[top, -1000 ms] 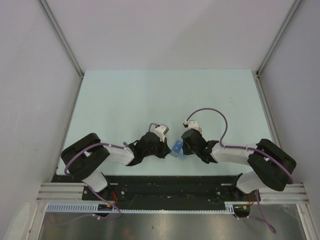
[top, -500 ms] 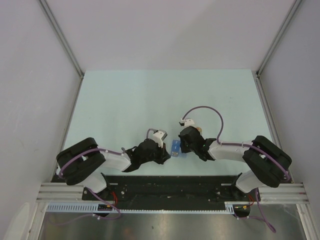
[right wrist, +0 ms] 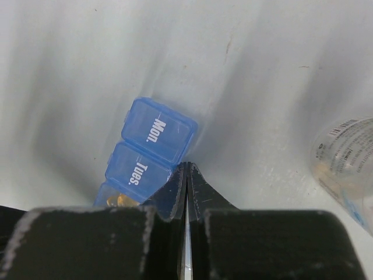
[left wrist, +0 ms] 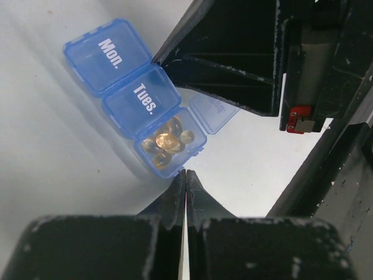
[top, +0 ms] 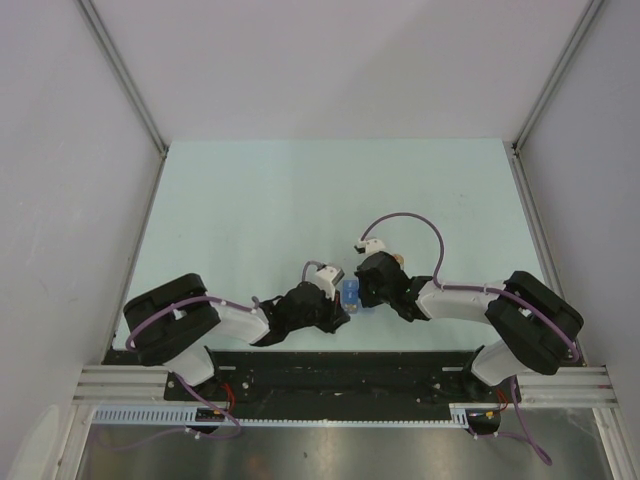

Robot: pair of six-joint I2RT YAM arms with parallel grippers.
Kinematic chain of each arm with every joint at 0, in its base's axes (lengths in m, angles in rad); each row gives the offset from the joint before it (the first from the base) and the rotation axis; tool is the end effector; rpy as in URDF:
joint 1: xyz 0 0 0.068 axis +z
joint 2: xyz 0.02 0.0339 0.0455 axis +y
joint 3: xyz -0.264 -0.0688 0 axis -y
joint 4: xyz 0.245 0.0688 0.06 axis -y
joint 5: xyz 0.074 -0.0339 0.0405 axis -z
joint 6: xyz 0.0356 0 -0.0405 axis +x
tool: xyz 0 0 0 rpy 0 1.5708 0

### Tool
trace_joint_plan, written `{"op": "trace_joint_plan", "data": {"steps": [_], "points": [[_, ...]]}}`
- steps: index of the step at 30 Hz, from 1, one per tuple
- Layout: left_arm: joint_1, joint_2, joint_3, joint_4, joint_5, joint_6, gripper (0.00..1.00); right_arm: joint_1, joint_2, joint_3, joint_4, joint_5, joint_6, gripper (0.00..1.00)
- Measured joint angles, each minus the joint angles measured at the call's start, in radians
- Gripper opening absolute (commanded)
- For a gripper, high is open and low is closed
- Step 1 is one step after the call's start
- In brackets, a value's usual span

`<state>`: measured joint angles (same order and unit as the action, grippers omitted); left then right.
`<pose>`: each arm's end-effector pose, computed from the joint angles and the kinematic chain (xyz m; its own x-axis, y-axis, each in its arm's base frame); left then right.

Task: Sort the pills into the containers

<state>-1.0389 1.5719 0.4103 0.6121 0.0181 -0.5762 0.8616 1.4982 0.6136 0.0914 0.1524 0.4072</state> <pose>0.1345 -0.2298 0.1194 -0.6959 0.1084 -0.7099 0.5848 0.6593 -0.4726 0.1859 0.2083 0.1475 -0.6957 -0.2096 -0.6870 -0.4413 0.8794 0.1785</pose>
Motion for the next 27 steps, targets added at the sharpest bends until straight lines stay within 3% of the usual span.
{"op": "trace_joint_plan", "data": {"steps": [12, 27], "points": [[-0.015, -0.018, -0.007, -0.013, -0.002, 0.000, 0.00, -0.008, 0.000, 0.000, 0.002, -0.029, -0.009, 0.00], [-0.018, -0.481, -0.245, -0.076, -0.067, -0.011, 0.00, -0.080, 0.059, 0.060, -0.002, -0.041, -0.016, 0.00]]}}
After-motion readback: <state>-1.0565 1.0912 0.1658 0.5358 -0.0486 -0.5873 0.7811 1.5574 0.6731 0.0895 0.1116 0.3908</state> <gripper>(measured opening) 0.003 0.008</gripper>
